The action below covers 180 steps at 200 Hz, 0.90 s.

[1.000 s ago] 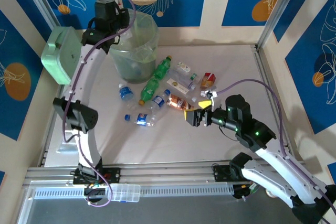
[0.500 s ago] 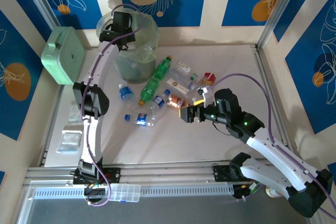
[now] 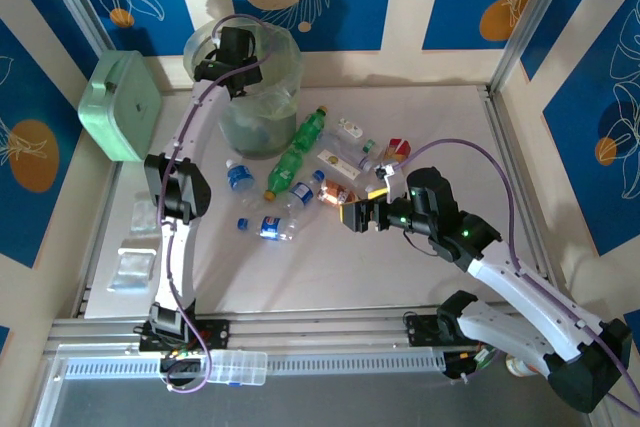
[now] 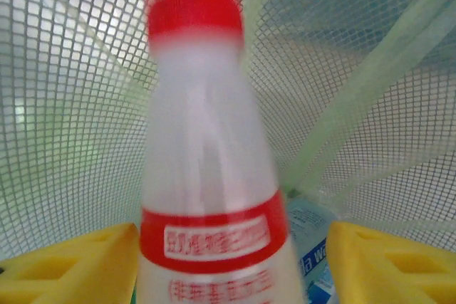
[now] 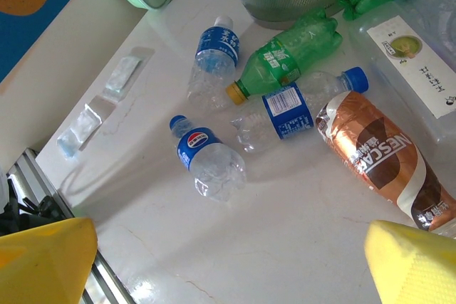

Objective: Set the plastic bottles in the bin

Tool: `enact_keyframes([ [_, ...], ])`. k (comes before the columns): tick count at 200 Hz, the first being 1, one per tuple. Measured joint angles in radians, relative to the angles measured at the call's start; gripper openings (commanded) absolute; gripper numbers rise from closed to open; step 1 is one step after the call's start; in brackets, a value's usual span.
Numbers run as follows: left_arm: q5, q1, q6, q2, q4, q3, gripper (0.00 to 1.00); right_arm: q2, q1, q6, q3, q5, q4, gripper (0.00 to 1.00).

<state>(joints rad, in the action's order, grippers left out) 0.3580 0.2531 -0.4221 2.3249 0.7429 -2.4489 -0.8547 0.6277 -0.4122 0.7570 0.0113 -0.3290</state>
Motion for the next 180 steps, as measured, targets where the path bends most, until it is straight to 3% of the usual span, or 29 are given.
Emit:
enact_keyframes([
  [69, -0.005, 0.0, 0.008, -0.05, -0.008, 0.012, 0.82, 0.001, 0.0, 0.0, 0.022, 0.0, -0.008, 0.97],
  [137, -0.051, 0.014, 0.044, -0.349, -0.089, 0.132, 0.77, 0.065, 0.027, 0.0, 0.055, -0.01, -0.03, 0.96],
  [180, -0.091, 0.059, 0.05, -0.565, -0.146, 0.353, 0.7, 0.08, 0.047, 0.0, 0.087, -0.043, -0.09, 0.93],
])
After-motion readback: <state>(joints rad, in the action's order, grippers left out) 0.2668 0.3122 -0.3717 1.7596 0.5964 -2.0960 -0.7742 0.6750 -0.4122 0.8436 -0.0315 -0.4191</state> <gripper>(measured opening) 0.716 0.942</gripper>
